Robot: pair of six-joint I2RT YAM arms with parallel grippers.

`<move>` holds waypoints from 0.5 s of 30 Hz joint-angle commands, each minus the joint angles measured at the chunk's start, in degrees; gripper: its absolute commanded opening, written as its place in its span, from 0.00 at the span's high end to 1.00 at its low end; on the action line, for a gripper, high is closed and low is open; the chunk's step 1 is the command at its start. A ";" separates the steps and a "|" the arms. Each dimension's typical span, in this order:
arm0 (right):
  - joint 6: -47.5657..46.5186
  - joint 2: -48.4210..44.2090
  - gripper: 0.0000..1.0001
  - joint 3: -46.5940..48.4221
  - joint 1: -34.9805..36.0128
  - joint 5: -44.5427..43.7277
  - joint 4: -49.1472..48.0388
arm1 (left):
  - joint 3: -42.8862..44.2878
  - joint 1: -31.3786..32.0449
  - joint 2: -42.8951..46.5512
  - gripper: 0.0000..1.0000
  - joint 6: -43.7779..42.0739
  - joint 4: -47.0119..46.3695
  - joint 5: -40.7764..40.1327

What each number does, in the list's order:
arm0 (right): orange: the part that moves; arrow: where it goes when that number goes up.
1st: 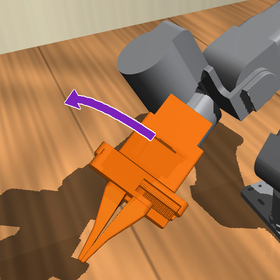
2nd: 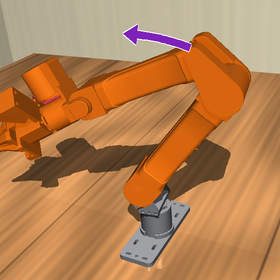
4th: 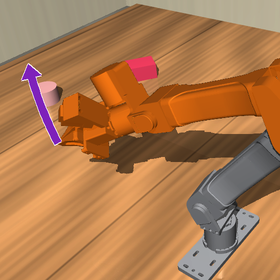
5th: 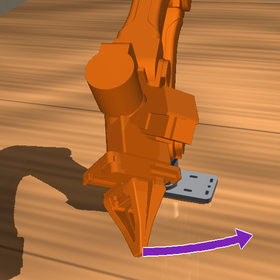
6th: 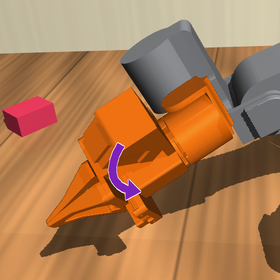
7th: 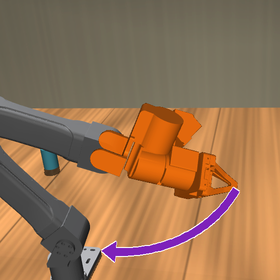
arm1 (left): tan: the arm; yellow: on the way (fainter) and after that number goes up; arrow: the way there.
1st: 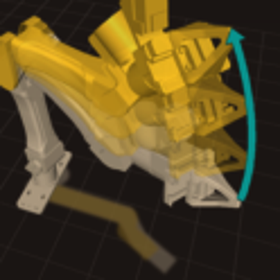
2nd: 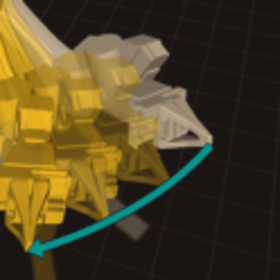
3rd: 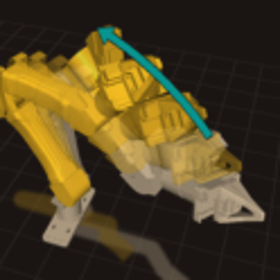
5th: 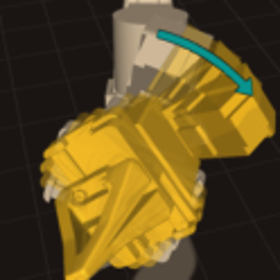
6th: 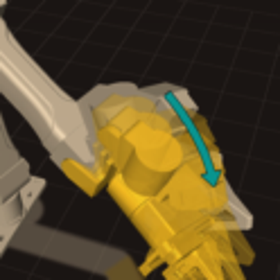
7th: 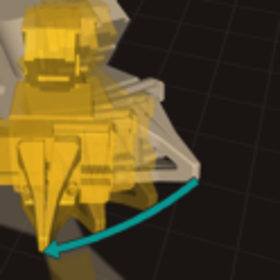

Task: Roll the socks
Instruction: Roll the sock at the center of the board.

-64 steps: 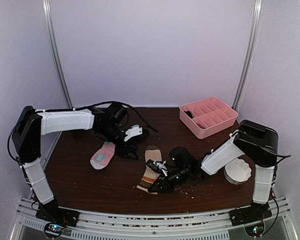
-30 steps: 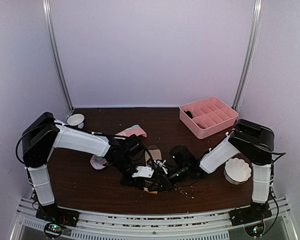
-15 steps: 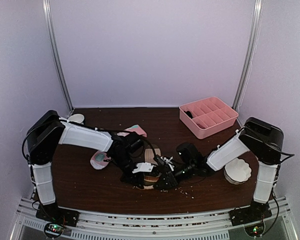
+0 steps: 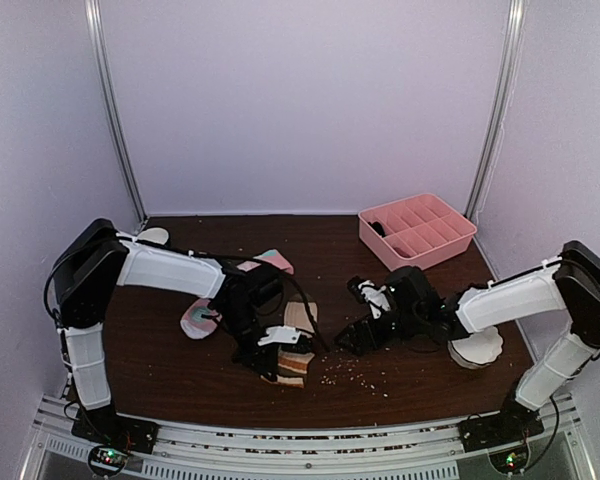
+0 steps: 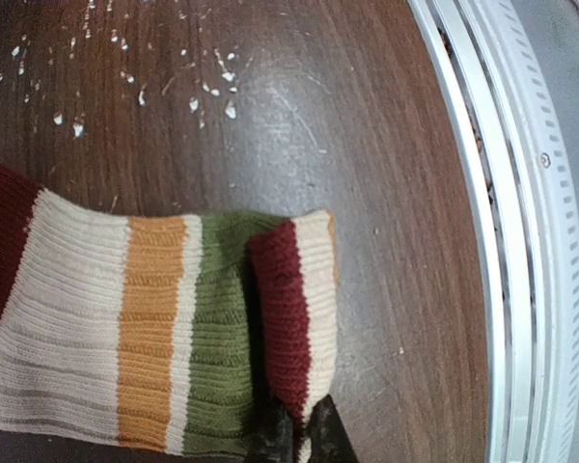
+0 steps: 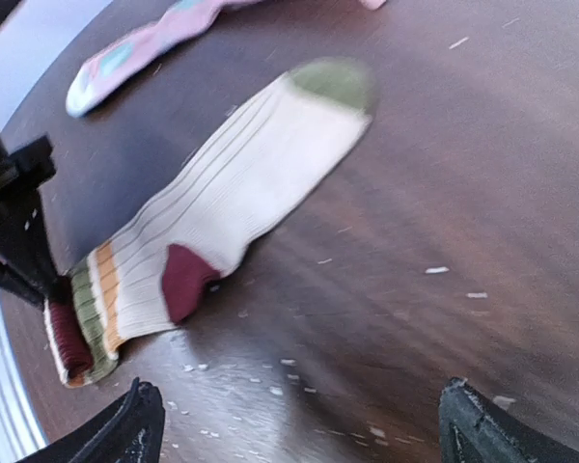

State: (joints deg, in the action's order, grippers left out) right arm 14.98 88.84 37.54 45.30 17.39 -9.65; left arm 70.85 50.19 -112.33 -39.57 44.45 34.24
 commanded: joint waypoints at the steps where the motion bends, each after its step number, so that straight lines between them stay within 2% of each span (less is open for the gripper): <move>1: 5.89 -9.71 0.00 -9.79 -0.81 -17.46 -13.97 | 4.65 0.15 -2.68 1.00 -1.20 5.85 -1.45; 3: 10.48 -12.35 0.00 -16.04 -1.80 -18.21 -24.04 | 6.07 0.30 -3.94 1.00 -1.46 6.80 -1.34; 4: 9.16 -12.78 0.01 -16.72 -1.87 -16.89 -25.16 | 6.78 0.33 -4.54 1.00 -1.61 7.43 -1.10; 8: -3.28 -13.01 0.00 -11.74 2.45 -18.49 -10.81 | 11.50 0.34 -10.07 1.00 -2.59 13.43 0.88; 10: -6.62 -14.98 0.00 -13.70 5.05 -21.52 -9.58 | 13.86 0.34 -12.68 1.00 -2.42 15.65 0.82; 13: -10.05 -20.39 0.01 -20.22 8.45 -19.93 -17.27 | 16.53 0.34 -14.97 1.00 -1.07 17.67 1.14; 15: -13.92 -23.38 0.06 -25.13 12.45 -18.43 -23.95 | 18.80 0.30 -16.79 1.00 -0.23 19.94 2.42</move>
State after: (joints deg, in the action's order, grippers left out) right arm 9.39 70.81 19.66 52.88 -0.36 -24.53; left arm 87.00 50.28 -124.77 -40.56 59.83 36.67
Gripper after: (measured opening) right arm 0.986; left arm 0.045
